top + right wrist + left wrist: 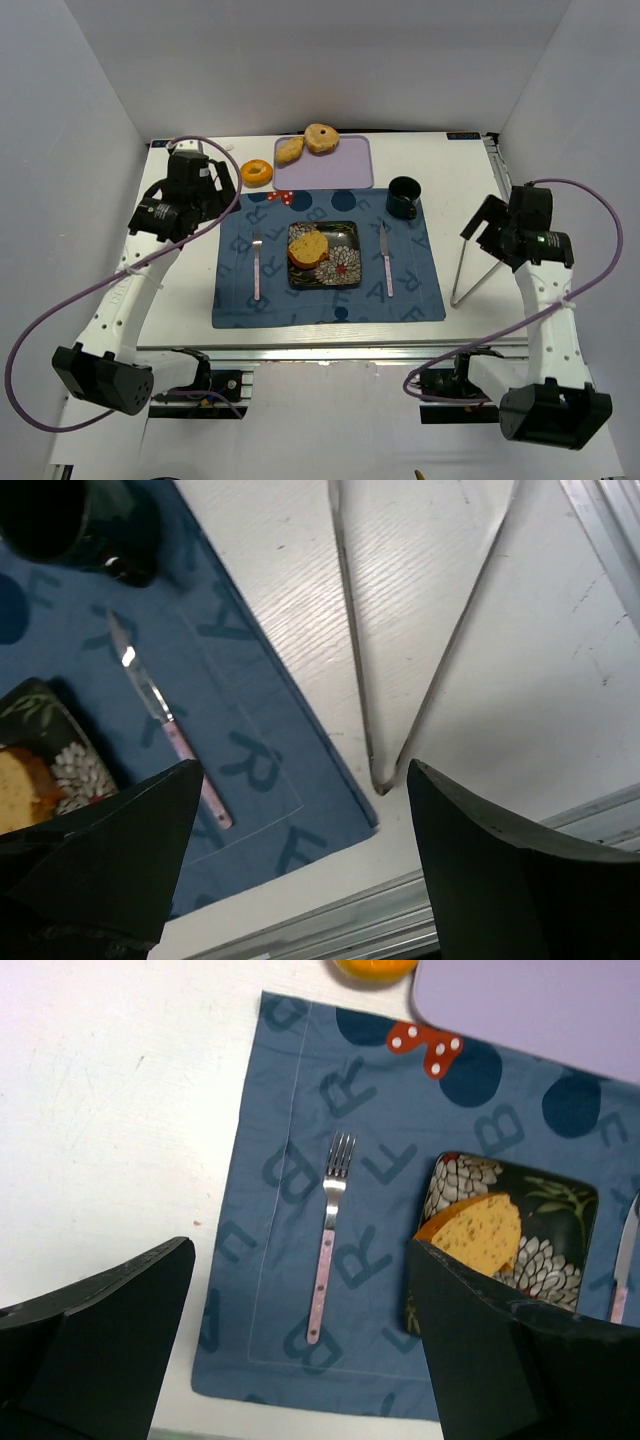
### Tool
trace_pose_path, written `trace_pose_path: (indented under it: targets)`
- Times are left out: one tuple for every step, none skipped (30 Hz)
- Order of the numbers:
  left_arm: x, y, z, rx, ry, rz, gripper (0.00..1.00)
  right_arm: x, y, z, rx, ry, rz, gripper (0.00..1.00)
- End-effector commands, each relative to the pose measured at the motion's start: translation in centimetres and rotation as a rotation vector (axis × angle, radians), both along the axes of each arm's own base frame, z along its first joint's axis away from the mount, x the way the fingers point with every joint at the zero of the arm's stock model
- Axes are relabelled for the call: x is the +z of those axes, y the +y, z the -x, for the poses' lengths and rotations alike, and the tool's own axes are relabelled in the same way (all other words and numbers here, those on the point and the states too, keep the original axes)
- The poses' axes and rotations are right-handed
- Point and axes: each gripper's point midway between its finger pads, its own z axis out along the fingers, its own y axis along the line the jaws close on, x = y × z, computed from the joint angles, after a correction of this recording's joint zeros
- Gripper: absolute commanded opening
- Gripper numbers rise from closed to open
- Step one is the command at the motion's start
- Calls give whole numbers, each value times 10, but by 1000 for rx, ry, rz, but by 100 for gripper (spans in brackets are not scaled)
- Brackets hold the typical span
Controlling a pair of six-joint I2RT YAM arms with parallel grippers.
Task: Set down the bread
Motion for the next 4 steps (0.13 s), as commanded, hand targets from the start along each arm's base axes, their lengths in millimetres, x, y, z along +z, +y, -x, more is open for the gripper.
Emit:
trace_pose_path:
  targets:
    - [27,3,-13,61,-107,29,98,26,18,7,46,-90,-81,90]
    - [29,4,-14,70,-117,29,98,28,17,5,62,-116,-63,89]
    - [31,6,-14,80,-124,26,98,32,16,6,78,-136,-43,89]
    - [32,9,-14,98,-128,15,98,40,18,8,118,-174,-22,89]
